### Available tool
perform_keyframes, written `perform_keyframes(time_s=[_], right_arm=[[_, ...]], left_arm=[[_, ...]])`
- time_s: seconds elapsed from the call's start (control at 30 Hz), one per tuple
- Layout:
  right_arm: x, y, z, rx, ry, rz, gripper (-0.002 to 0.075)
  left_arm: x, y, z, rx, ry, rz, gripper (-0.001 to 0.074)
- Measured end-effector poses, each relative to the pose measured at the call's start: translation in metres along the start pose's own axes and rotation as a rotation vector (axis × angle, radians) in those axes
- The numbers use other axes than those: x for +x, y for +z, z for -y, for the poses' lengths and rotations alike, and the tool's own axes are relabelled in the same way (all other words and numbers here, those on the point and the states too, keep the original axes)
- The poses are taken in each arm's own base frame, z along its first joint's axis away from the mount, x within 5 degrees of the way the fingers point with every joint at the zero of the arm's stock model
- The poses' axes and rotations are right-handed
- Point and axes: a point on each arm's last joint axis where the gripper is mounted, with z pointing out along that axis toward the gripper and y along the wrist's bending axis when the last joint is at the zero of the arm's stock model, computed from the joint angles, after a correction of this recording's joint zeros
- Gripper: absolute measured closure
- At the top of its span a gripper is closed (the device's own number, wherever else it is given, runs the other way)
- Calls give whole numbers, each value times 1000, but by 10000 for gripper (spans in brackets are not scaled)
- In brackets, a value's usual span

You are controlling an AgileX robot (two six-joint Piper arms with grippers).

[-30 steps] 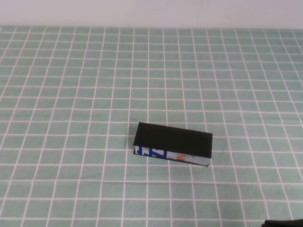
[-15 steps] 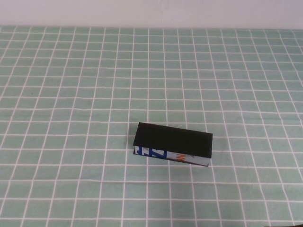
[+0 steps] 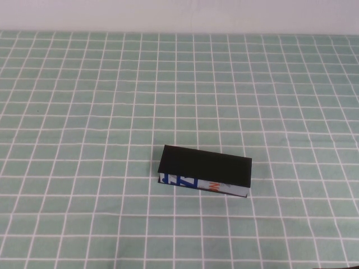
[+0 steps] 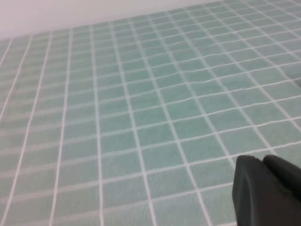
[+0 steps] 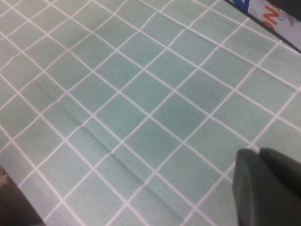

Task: Return glasses to glasses case

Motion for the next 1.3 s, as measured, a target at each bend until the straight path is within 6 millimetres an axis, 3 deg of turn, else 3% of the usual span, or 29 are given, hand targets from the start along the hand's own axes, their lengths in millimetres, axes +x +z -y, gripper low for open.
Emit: perform_keyframes(time_s=[0.3, 1.3], right_arm=[[0, 0, 0, 0, 0, 0, 739], [0, 0, 0, 0, 0, 0, 739]], left_arm=[[13, -1, -3, -51, -134, -28, 737], [14, -1, -3, -53, -140, -35, 737]])
